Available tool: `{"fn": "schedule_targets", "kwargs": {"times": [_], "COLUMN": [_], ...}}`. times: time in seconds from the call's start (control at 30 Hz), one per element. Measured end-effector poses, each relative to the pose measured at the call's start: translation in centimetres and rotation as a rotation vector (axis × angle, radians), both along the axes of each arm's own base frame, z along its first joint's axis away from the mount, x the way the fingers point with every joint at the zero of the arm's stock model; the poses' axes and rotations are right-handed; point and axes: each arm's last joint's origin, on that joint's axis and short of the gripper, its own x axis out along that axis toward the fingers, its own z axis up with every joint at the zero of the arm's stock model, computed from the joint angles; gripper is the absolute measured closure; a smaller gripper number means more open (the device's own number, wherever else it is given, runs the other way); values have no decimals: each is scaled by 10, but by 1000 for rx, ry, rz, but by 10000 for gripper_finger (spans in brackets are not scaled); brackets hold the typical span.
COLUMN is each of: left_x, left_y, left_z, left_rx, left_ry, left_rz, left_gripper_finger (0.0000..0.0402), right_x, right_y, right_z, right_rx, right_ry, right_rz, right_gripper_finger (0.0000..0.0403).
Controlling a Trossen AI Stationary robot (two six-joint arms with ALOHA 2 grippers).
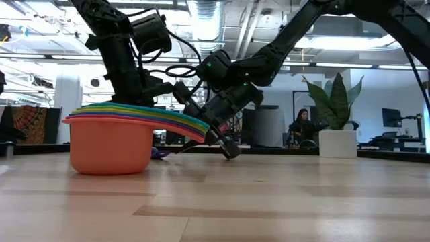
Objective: Nest measuring cups in basket
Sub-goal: Stack the dark blue measuring cup on top of the light blue measuring cup
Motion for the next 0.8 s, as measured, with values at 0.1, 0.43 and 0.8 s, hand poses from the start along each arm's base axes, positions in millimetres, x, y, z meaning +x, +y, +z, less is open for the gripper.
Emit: {"fn": "schedule_targets", "kwargs": {"times": [0.1, 0.43, 0.8], "left_x": [-1, -8, -15], "left_y": [0, 17, 36], "left_z": [-1, -3, -3], "left_rx": [-2, 61, 99], "left_ry": [17, 62, 106], "left_rz": [1, -7, -36], "left_gripper_finger": [401, 401, 401], "right_x": [0, 2, 2], "right_y": [0, 5, 13], "right_z": [0, 2, 2], "right_rx": [5, 23, 32], "right_ry": [18, 54, 59], "right_rz": [0, 32, 66], "right_gripper_finger": [295, 292, 265]}}
